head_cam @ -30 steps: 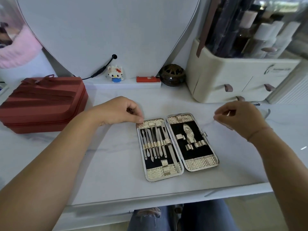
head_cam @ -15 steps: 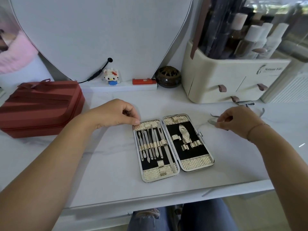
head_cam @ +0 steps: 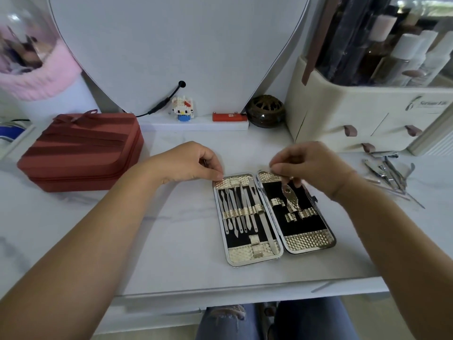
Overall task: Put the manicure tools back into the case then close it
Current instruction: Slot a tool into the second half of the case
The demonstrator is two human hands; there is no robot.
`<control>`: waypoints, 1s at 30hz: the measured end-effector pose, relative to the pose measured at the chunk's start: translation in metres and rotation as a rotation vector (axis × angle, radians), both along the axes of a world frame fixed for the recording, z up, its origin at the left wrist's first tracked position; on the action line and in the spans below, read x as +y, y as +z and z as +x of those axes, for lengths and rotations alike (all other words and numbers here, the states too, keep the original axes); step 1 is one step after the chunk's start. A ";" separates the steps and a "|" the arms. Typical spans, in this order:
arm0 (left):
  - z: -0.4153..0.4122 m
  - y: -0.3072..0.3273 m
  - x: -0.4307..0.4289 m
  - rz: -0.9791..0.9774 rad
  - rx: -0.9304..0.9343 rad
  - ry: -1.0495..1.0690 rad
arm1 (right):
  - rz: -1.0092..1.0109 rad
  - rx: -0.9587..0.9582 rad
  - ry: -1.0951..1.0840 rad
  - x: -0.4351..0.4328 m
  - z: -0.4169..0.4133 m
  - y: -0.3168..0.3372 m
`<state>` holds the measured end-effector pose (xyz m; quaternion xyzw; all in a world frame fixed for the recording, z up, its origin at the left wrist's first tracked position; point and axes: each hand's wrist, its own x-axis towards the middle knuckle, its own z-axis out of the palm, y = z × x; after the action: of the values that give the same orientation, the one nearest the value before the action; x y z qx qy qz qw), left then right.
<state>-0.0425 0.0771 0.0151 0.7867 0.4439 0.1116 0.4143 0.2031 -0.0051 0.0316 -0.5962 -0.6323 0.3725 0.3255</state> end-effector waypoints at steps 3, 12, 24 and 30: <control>0.000 -0.001 0.001 0.000 -0.005 -0.002 | -0.055 -0.039 0.073 0.018 -0.020 -0.006; 0.000 -0.001 0.001 0.013 -0.001 -0.002 | -0.116 -0.064 0.103 0.031 -0.027 -0.006; 0.000 -0.001 0.001 0.008 0.002 -0.001 | -0.122 -0.104 0.093 0.030 -0.027 -0.003; 0.000 0.001 0.000 0.008 0.022 0.003 | -0.098 -0.069 0.060 0.030 -0.032 -0.007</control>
<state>-0.0425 0.0775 0.0161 0.7890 0.4490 0.1054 0.4060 0.1711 0.0251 0.0250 -0.6046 -0.6418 0.3918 0.2629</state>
